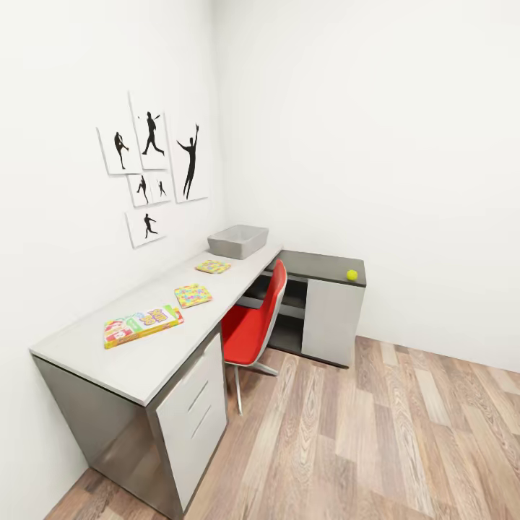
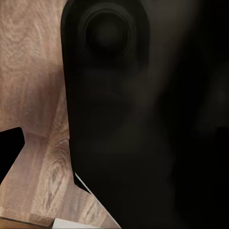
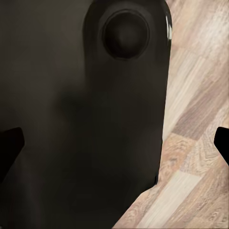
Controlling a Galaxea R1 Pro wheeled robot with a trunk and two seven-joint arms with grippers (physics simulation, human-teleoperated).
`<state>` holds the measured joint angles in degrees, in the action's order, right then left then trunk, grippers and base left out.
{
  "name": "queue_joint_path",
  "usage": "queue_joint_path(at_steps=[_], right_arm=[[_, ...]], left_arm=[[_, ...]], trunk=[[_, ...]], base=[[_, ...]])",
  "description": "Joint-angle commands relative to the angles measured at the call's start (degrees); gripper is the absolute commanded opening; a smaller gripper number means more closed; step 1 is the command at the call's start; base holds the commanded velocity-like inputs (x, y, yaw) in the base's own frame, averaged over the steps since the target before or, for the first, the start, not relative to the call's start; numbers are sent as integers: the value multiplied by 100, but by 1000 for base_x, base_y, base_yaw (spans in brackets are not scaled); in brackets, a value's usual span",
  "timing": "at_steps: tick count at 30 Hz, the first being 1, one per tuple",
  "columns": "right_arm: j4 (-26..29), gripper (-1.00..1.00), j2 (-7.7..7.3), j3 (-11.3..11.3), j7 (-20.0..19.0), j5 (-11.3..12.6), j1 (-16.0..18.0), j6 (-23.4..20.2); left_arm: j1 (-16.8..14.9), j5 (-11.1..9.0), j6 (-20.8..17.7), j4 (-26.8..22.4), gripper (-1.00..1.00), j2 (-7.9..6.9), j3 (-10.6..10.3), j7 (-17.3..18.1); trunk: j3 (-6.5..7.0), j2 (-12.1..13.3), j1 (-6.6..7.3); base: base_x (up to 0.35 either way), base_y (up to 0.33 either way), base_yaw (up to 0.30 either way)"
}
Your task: Put all the toys in the child's room - the three board games (two on the bed and one on the table), the two jigsaw puzzles on the table, and the tennis ball on the table - inside the toy box on the table in the child's room.
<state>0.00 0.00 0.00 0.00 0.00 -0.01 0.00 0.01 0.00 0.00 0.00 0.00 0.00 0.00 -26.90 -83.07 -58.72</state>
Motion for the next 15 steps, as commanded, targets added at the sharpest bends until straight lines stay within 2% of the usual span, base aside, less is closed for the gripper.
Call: queue_joint_path(at_steps=[1,8,12,15], right_arm=[[0,100,0,0,0,0,1,0],[-9,100,26,-4,-9,-27,10,-9],[19,100,150,12,-9,-20,10,-1],[24,100,175,13,-9,-19,10,-1]], left_arm=[[-1,0,0,0,100,0,0,0],[-10,0,9,9,100,28,11,9],[-10,0,37,9,100,71,13,9],[-10,-4,45,9,100,65,24,9]], trunk=[[-3,-1,0],[-3,-1,0],[-3,-1,0],[-3,-1,0]], base=[[0,0,0],[0,0,0],[0,0,0],[0,0,0]])
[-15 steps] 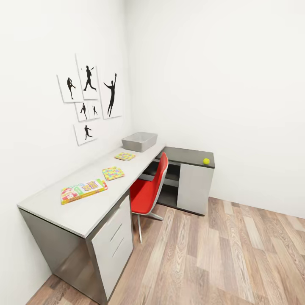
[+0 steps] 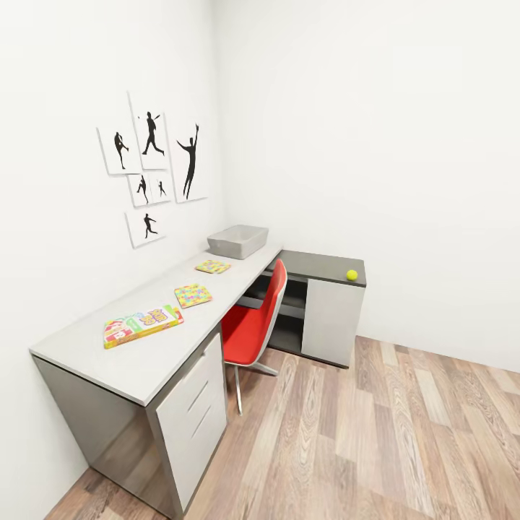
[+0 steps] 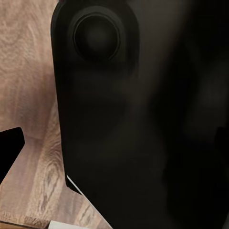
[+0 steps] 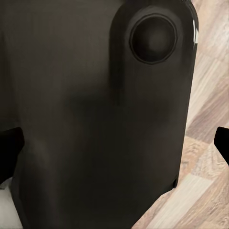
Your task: Put all the toys in the child's room - the three board games (two on the bed and one on the table), the two jigsaw puzzles on the table, and the tennis ball on the table - inside the toy box on the table in the child's room.
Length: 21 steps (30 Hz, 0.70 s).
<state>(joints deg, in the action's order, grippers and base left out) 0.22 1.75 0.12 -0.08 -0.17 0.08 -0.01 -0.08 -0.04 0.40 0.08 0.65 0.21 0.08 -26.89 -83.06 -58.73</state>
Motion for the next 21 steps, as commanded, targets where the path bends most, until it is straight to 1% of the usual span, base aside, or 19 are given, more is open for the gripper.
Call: queue_joint_path(at_steps=[1,12,21], right_arm=[[3,100,6,3,-1,-1,1,0],[6,100,14,27,-1,50,1,3],[8,100,5,20,-1,47,1,8]], left_arm=[[-1,-1,6,1,100,0,5,1],[-1,-5,6,-5,100,4,16,1],[-1,2,4,-15,100,6,14,1]], trunk=[[-4,-2,0],[-4,-2,0],[-4,-2,0]], base=[[0,0,0],[0,0,0],[0,0,0]])
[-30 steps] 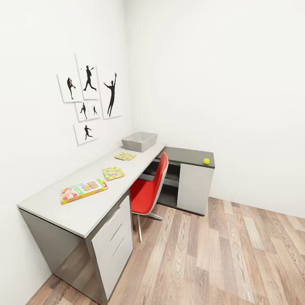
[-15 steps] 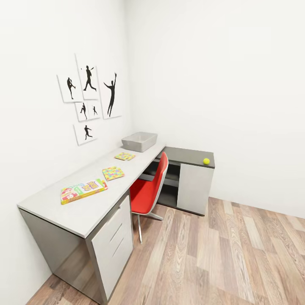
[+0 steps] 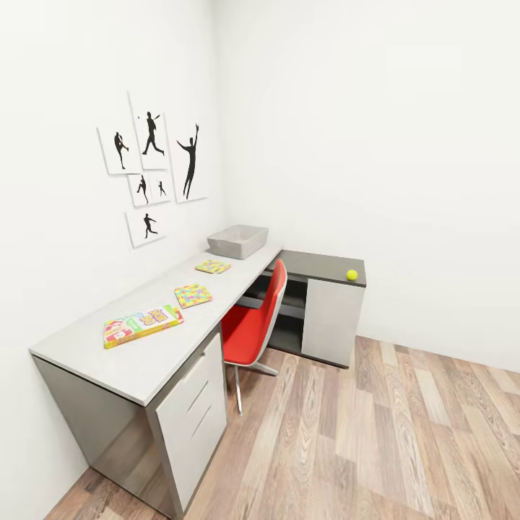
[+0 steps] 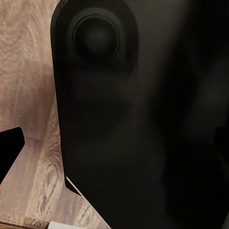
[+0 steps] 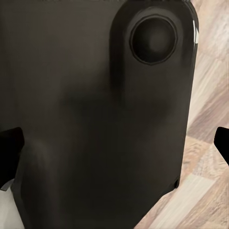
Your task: Put all the toys in the child's room - the three board games (two on the bed and one on the table), the two jigsaw puzzles on the table, and the tennis ball on the table - inside the toy box on the table in the child's room.
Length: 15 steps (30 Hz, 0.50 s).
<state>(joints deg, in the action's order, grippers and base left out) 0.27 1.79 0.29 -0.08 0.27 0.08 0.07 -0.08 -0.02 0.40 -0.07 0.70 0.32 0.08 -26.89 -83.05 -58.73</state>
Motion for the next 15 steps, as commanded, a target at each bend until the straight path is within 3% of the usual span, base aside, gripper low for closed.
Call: queue_joint_path(at_steps=[1,4,15], right_arm=[[4,100,-4,0,-1,2,1,1],[6,100,-17,-9,-1,-5,1,1],[7,100,-24,-16,-1,-22,1,2]], left_arm=[[-1,0,2,-1,100,0,3,1],[-1,1,-1,-2,100,0,3,1],[-1,2,-37,-91,100,-8,-3,1]], trunk=[[-4,-2,0],[-4,-2,0],[193,439,242]], base=[[0,0,0],[0,0,0],[0,0,0]])
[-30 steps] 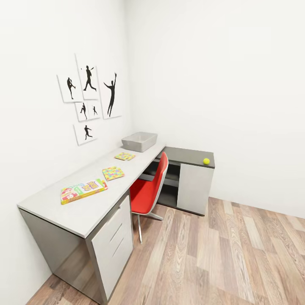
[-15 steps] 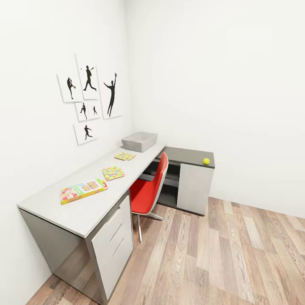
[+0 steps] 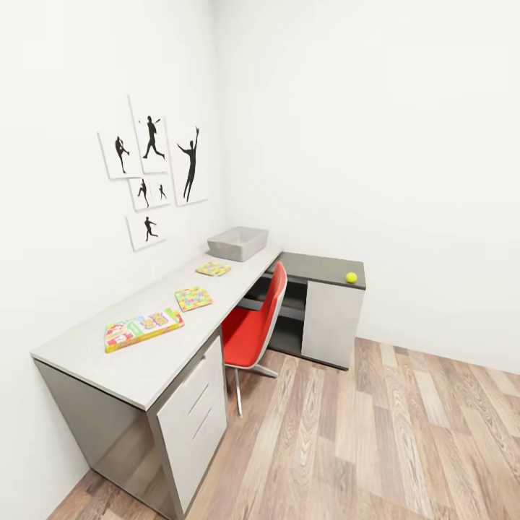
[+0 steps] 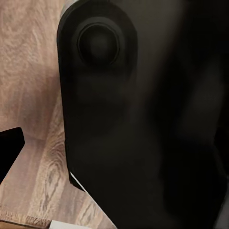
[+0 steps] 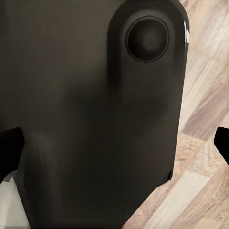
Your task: Put all the toys in the child's room - the three board games (two on the bed and one on the table), the two jigsaw puzzles on the table, and the tennis ball on the table - inside the toy box on the table in the child's room.
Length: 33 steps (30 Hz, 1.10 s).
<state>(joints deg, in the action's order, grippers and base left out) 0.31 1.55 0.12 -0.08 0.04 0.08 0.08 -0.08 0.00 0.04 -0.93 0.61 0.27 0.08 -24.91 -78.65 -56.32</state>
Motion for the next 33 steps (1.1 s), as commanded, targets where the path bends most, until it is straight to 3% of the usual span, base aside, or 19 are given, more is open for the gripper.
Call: queue_joint_path(at_steps=[1,10,20,29,33], right_arm=[[3,100,1,2,-1,1,1,1],[1,100,3,20,-1,32,1,17],[1,100,33,6,-1,24,1,342],[3,100,-1,4,-1,19,1,554],[10,100,5,28,-3,37,6,659]], left_arm=[[-1,0,0,-4,100,0,3,1],[-10,0,-79,-296,100,-15,0,1],[-111,-14,-324,-458,100,-28,-1,0],[-683,-28,-873,-484,100,-70,-1,19],[-1123,-33,-1251,-486,100,-82,-1,30]], trunk=[[13,39,23],[175,400,220],[354,801,440],[516,1162,638],[588,1322,726]], base=[[0,0,0],[0,0,0],[0,0,0],[0,0,0],[0,0,0]])
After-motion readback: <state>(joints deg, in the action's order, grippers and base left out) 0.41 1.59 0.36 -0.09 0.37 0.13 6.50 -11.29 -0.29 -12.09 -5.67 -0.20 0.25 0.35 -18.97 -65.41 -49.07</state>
